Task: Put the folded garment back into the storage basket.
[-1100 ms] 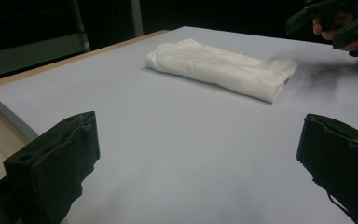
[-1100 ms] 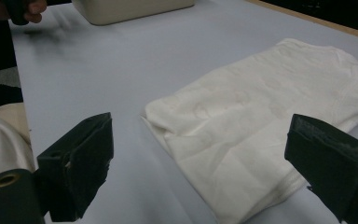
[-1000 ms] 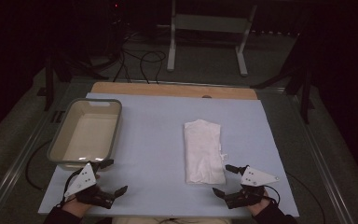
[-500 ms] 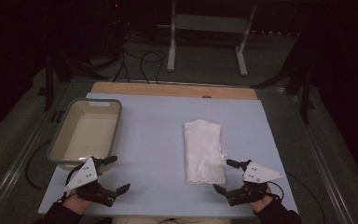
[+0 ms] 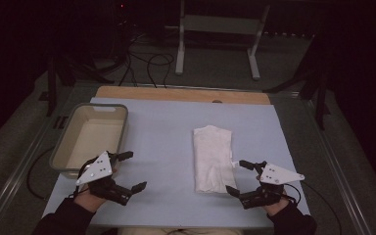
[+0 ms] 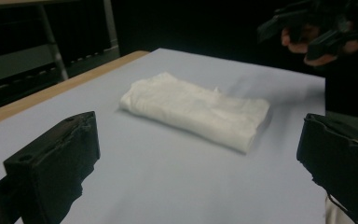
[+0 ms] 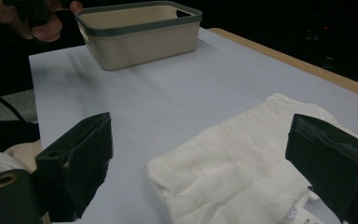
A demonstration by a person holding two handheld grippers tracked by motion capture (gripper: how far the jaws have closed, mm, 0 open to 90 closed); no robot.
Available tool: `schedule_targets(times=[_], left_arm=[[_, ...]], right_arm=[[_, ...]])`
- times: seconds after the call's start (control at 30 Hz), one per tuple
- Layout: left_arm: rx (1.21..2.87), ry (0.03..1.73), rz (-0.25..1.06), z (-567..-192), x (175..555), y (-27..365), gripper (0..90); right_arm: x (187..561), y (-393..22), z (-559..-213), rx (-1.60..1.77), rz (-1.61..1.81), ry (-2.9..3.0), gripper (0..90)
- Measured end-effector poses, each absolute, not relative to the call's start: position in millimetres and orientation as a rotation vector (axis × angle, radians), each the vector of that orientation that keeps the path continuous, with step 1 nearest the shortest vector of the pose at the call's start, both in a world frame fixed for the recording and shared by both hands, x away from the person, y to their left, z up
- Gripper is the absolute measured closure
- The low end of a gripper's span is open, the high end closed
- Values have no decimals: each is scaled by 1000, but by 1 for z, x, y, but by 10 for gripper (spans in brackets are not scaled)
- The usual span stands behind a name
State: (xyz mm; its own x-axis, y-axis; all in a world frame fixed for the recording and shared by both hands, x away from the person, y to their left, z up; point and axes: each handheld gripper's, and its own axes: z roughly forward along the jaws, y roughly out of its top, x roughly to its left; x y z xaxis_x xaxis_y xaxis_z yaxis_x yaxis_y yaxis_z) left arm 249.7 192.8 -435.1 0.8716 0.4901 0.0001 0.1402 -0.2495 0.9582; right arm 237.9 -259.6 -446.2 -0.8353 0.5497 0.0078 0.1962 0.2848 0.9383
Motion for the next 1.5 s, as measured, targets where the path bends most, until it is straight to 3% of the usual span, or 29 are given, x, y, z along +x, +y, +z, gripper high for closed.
schedule_targets(times=[0.4,0.9,1.5], left_arm=[[1853,510,292,-419,278,161,0],[1868,542,205,-416,307,115,0],[1909,673,51,-452,350,62,1]], right_arm=[[272,-265,-432,801,1519,2209,74],[304,-264,-444,1038,1429,2192,74],[332,-256,-464,1185,1291,2300,74]])
